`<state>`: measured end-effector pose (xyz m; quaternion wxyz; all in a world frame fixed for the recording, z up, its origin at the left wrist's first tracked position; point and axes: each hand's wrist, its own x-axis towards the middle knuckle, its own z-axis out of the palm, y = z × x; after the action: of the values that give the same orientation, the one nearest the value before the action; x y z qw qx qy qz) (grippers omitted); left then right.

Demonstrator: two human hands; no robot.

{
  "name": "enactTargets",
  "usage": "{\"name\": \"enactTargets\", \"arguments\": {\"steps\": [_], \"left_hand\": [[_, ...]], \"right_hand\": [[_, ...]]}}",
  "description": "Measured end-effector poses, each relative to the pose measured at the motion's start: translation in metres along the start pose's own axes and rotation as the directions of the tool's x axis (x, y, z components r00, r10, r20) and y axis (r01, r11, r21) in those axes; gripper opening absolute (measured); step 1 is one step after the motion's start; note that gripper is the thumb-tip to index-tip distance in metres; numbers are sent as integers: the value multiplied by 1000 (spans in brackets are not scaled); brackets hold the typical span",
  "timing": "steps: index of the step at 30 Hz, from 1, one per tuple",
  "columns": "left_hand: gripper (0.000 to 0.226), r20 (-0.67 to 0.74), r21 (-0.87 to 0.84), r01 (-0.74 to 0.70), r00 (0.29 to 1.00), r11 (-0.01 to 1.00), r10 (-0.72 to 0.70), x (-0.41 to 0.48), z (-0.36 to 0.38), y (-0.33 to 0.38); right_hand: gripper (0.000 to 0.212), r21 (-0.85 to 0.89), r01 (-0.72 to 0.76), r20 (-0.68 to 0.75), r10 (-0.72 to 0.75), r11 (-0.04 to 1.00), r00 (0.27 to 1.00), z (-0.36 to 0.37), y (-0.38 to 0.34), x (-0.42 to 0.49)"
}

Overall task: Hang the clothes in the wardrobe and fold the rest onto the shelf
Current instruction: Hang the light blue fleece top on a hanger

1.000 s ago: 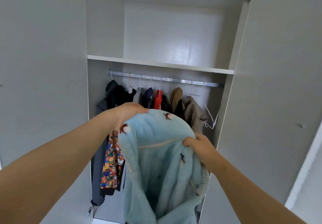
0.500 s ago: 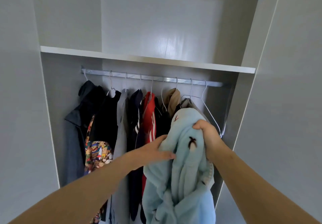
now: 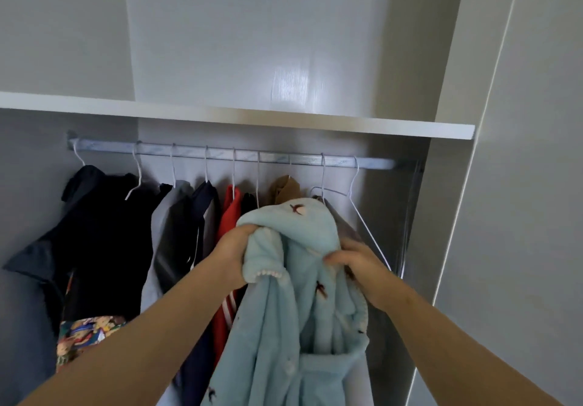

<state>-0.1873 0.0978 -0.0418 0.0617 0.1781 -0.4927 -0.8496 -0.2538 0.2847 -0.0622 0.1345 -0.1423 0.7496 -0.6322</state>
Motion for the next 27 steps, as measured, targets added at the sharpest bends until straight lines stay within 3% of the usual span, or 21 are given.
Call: {"name": "enactTargets", "arguments": {"steps": [2, 4, 6, 7, 10, 12, 16, 17, 21, 24, 27], "left_hand": [[31, 9, -60, -23, 1000, 998, 24, 16, 8, 6], [36, 27, -107, -38, 999, 994, 42, 32, 11, 9], [40, 50, -121, -39, 998, 992, 45, 45, 11, 10], [43, 55, -136, -42, 997, 990, 50, 51, 10, 10], [59, 32, -170, -76, 996, 983, 83, 66, 5, 9], [53, 32, -214, -64, 997, 975, 72, 70, 5, 8], [16, 58, -212, -44, 997, 976, 58, 70, 10, 12], [16, 59, -211, -33, 997, 977, 46, 71, 10, 12], [51, 57, -259, 10, 998, 966, 5, 74, 1, 12], [62, 80, -240, 20, 997, 971, -1, 67, -3, 16], [42, 77, -245, 46, 997, 968, -28, 56, -7, 18]], "right_hand": [[18, 19, 69, -152, -65, 997, 986, -13, 5, 30], [19, -147, 83, -396, -135, 986, 908, -28, 14, 59], [32, -406, -52, -556, -201, 912, 807, -44, 25, 80], [41, -478, -128, -578, -201, 869, 791, -52, 31, 88], [59, -471, -244, -540, -58, 847, 840, -68, 51, 111], [58, -386, -249, -482, 36, 888, 875, -67, 63, 120], [24, -240, -214, -435, 92, 947, 896, -60, 64, 129], [16, -175, -200, -394, 118, 964, 911, -56, 61, 130], [18, 150, -247, -255, 278, 957, 926, -39, 43, 131], [25, 42, -187, -401, 188, 981, 897, -34, 30, 133], [27, -104, -109, -454, 51, 989, 890, -35, 17, 126]]}}
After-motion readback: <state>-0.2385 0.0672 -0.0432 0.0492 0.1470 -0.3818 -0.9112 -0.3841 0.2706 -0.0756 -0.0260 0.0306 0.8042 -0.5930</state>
